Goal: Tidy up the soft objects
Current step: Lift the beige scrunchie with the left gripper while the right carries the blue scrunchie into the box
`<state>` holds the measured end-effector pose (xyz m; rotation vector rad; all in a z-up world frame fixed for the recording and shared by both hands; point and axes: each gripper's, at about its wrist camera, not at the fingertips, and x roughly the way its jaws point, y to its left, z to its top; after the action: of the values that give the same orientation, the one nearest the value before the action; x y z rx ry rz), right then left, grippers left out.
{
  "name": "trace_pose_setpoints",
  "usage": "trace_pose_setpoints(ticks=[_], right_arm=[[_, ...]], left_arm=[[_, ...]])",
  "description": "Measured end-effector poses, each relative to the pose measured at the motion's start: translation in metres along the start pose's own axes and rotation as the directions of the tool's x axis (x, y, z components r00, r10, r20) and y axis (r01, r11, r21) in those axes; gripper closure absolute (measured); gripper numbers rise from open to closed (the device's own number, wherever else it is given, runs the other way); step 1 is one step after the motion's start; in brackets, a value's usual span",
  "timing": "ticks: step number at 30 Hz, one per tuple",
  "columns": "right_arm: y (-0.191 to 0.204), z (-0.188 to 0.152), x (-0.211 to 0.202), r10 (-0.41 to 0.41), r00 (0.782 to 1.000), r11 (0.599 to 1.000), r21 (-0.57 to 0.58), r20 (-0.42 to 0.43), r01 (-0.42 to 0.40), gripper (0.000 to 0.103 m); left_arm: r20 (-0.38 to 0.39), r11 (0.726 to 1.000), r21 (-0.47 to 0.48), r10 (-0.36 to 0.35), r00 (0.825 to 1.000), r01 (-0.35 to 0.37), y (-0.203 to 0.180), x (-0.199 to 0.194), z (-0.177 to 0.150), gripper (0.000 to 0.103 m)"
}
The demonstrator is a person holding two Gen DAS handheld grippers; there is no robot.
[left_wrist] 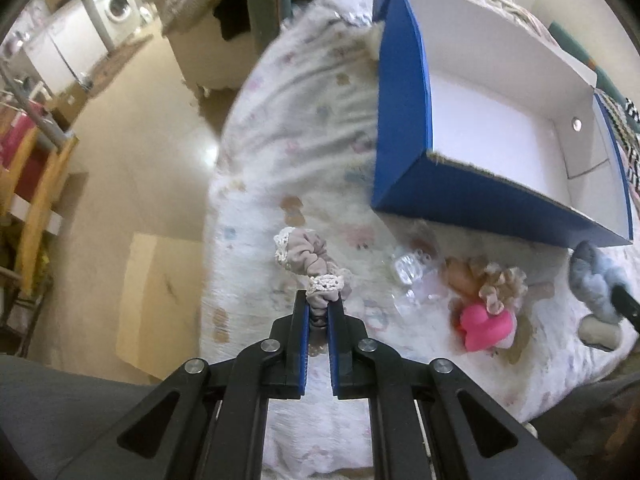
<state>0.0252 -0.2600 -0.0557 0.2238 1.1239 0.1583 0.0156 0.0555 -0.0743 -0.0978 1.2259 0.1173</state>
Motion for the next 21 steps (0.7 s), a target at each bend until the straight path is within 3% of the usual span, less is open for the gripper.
trace_pose_setpoints(ticks=[11, 21], right_arm=[[0.02, 0.006, -0.051, 0.038, 0.987, 0.998, -0.06, 0.154, -0.029, 0.086], [0.019, 0.043, -0.062, 0.058, 0.975, 0.997, -0.071, 0.216, -0.043, 0.086]], left_arm=[[0.205, 0.999, 0.034, -0.019, 0.979, 0.013, -0.028, -0.057, 0.021, 0.095], [0.267, 0.994, 0.099, -0.061, 0.962, 0.036, -0.056, -0.082, 0.064, 0.095]])
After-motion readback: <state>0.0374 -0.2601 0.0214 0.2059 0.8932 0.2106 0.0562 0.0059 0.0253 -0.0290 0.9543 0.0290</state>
